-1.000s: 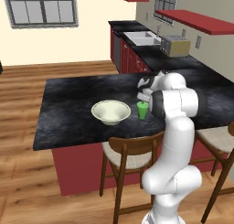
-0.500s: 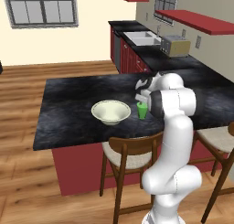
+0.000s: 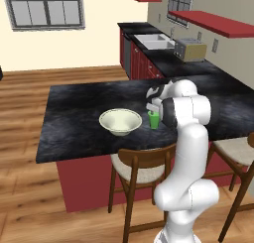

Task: Place the cup inside the bowl on the dining table and move the bowl to any counter.

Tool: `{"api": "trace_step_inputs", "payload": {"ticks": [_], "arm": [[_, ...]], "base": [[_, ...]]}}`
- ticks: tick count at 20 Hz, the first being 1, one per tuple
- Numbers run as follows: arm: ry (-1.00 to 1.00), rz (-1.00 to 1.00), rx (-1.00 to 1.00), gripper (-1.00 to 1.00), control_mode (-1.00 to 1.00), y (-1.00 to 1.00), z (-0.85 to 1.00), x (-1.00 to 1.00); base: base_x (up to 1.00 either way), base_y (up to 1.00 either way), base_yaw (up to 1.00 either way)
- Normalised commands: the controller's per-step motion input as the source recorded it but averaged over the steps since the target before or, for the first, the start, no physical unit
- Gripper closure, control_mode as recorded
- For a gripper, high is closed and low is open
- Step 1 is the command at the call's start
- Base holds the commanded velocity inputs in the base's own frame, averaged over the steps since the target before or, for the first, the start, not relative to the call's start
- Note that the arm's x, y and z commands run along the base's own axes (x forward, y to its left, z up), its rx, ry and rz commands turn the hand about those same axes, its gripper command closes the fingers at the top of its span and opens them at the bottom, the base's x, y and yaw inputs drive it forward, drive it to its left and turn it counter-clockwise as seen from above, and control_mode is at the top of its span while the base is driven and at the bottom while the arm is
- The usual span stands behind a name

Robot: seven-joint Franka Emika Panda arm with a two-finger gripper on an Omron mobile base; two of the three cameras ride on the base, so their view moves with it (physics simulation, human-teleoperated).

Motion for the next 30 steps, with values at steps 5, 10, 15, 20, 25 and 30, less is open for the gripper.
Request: {"api": "trace_step_inputs", "payload": {"ticks": [5, 10, 15, 20, 25, 30], "arm": [[0.00, 0.00, 0.00, -1.00, -1.00, 0.00, 0.00, 0.00], [0.00, 0.00, 0.00, 1.00, -1.00, 0.00, 0.00, 0.00], [0.00, 0.00, 0.00, 1.00, -1.00, 0.00, 0.00, 0.00], [0.00, 0.00, 0.00, 1.00, -1.00, 0.00, 0.00, 0.00], [0.00, 0.00, 0.00, 1.00, -1.00, 0.01, 0.03, 0.00], [0.00, 0.00, 0.00, 1.00, -1.00, 0.01, 0.22, -0.07]], "base": [[0.00, 0.00, 0.00], [0.00, 0.00, 0.00], [0.00, 0.00, 0.00], [0.00, 0.00, 0.00], [0.00, 0.00, 0.00], [0.00, 0.00, 0.00]]}}
